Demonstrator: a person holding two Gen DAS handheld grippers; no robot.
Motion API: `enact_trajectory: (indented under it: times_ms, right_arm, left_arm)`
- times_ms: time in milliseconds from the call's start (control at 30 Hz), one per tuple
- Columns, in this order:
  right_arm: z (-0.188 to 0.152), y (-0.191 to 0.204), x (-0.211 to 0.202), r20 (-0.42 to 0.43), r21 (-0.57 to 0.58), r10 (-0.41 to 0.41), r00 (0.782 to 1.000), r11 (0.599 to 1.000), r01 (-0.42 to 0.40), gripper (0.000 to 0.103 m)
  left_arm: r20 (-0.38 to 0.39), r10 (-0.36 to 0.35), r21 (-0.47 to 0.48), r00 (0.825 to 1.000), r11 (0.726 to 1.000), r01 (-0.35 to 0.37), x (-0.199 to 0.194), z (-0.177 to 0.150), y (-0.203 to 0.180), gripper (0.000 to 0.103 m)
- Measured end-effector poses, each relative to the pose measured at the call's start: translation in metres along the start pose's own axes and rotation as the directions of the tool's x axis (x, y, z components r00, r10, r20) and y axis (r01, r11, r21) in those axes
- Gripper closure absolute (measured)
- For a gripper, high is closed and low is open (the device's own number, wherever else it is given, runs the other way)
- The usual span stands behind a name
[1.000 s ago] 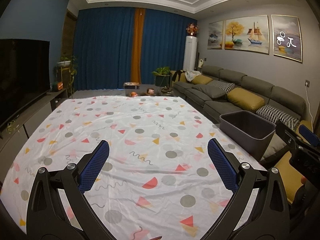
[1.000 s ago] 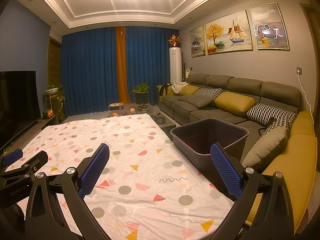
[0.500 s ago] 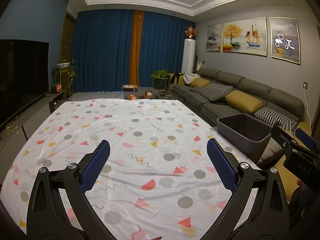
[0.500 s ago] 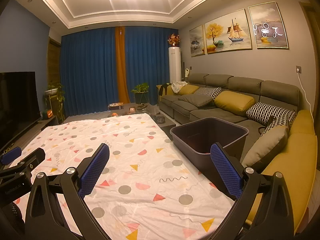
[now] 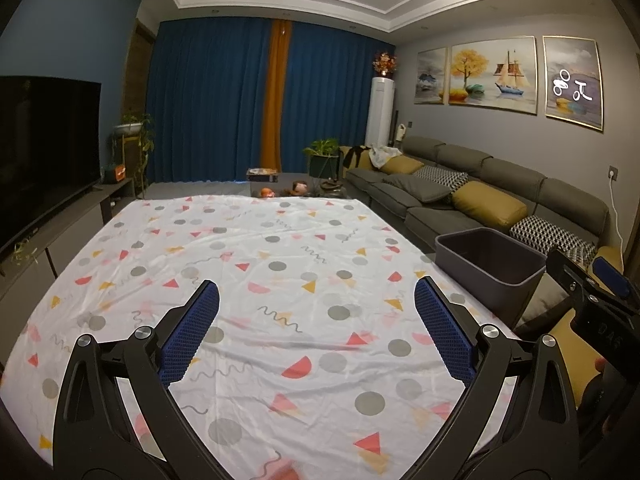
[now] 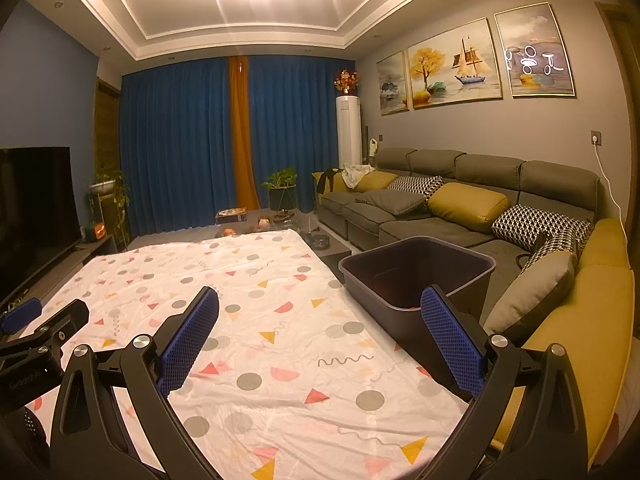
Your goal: Collect trash
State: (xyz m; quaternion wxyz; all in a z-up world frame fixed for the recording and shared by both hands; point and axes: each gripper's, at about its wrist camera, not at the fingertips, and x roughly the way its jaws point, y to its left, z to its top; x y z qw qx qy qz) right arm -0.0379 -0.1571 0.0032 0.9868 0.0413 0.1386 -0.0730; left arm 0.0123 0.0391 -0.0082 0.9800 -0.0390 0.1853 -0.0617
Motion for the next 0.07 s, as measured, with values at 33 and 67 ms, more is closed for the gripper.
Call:
enact_trajectory:
  times_ms: [33,67]
  right_arm:
    - [0.0001,0.0,0.0002,0.0,0.001,0.0,1.0,1.0,0.0,0.005]
    - [0.0,0.0,0.0001,0.0,0.0,0.0,1.0,1.0,0.0,0.005]
  left_arm:
    - [-0.004,0.002,-0.005,1.0,1.0,-0.002,-0.0006,0.0001,0.0008,0.006]
    - [-0.01,0.01,-0.008,1.0,1.0,-0.01,-0.0002,0.0,0.0011,0.006]
